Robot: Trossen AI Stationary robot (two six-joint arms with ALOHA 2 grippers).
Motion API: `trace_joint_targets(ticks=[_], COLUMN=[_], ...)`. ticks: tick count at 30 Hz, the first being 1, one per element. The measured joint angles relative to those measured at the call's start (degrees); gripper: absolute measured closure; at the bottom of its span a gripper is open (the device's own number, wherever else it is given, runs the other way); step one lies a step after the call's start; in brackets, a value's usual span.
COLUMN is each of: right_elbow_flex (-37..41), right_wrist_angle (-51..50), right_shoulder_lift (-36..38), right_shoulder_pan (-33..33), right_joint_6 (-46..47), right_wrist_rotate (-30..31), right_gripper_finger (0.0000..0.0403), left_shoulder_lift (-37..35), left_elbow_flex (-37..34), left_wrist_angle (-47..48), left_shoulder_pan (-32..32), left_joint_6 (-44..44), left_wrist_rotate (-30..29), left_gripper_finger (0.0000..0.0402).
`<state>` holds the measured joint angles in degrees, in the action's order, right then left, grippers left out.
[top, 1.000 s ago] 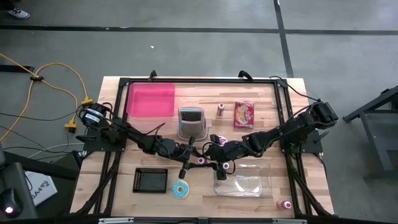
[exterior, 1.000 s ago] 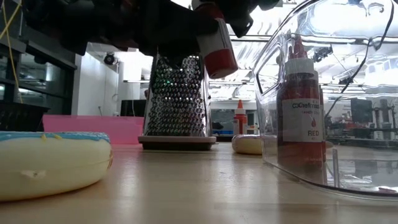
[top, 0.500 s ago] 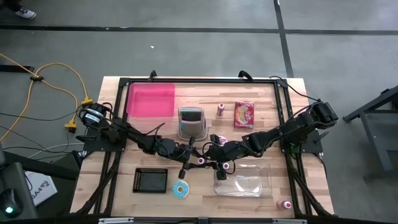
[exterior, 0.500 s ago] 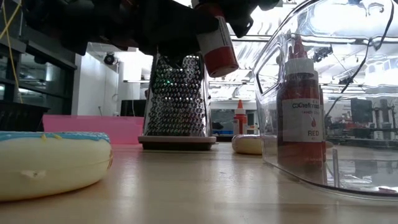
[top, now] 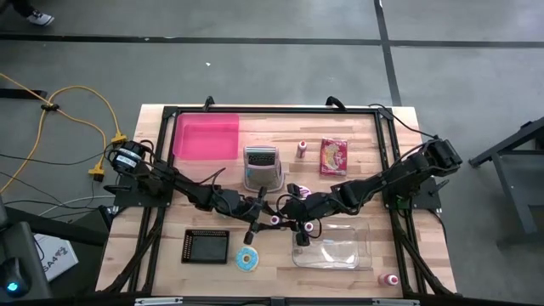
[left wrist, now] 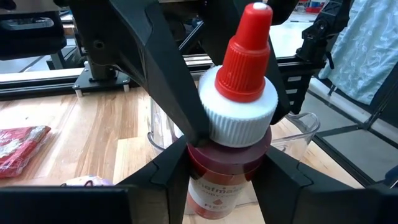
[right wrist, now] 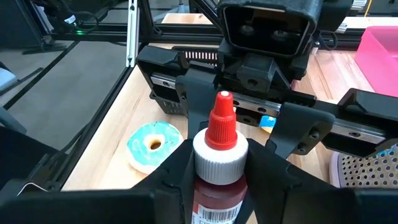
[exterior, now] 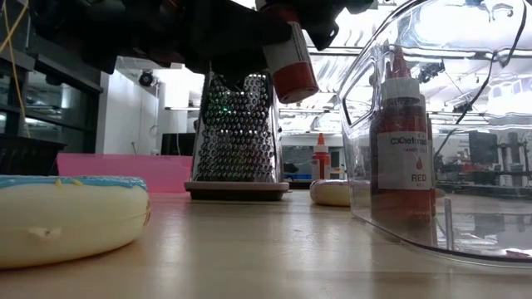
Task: Pick & Place Food Item
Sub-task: Put the red food coloring bottle into the transparent bin
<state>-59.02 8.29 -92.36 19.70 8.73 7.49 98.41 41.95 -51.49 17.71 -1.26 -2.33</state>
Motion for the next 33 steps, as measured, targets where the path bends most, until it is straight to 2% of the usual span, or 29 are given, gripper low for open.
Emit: trace_joint_targets(ticks=[11, 33], right_elbow_flex=[0.00, 0.02], right_wrist_angle=[-0.01, -0.90], right_shoulder_lift=[0.00, 1.73], right_shoulder_pan=[0.07, 1.72], right_joint_6=[0.00, 0.21], right_wrist_rotate=[-0.15, 1.99], right_gripper_finger=[0.0301, 0.0301], left_shoulder_lift=[0.00, 0.02], left_elbow_flex=[0.00, 0.02], left_wrist_angle=[0.01, 0.03], left_shoulder_pan=[-0.04, -0.04], left_joint_6=[-1.19, -2.62], left_wrist_rotate=[2.60, 3.85], left_gripper_finger=[0.0197, 0.0193])
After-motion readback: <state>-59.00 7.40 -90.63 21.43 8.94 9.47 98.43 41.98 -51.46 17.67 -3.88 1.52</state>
